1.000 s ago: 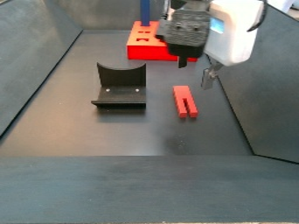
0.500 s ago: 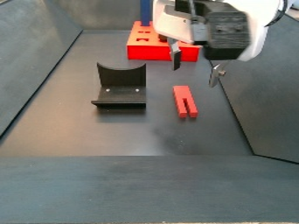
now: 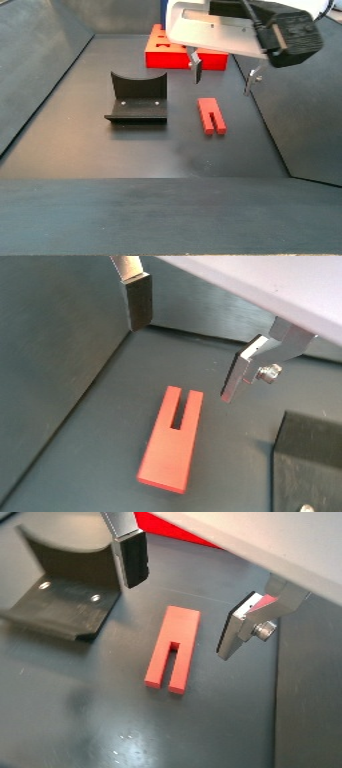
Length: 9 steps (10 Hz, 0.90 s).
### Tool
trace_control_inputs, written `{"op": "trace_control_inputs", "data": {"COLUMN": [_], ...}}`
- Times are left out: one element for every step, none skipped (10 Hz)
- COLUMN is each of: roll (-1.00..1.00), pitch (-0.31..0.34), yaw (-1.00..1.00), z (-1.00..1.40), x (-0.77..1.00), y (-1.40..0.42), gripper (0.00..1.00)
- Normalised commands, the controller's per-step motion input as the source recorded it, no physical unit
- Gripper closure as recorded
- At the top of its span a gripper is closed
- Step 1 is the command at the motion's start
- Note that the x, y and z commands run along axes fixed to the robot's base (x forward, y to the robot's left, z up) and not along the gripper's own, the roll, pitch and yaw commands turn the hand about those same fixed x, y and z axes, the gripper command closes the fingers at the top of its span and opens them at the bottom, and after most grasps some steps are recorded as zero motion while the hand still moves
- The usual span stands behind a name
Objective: Pick up the double-square object. Move up. Rotate the double-square object. Place the double-square object on the fixture. Regrasp the double-square object. Move to above the board. Insert the double-square object.
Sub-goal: Rotate the double-square object.
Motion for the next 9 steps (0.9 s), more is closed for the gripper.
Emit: {"op": "trace_control_inputs", "data": {"roll": [0.01,0.01,0.01,0.01,0.01,0.01,0.01,0.0,0.0], "pitch": [-0.038,-0.044,-0.052,-0.066,-0.066,-0.065,-0.064,0.0,-0.007], "yaw": [1.0,1.0,1.0,0.94,0.68,0.45,0.29,0.0,-0.05], "z": [-0.03,-0.03,-0.03,-0.03,-0.03,-0.03,-0.03,-1.0,-1.0], "x": [0.04,0.04,0.04,0.04,0.04,0.04,0.03,0.0,0.01], "y": [0.0,0.0,0.0,0.0,0.0,0.0,0.0,0.0,0.0], "gripper": [0.0,0.0,0.0,0.0,0.0,0.0,0.0,0.0,0.0]}}
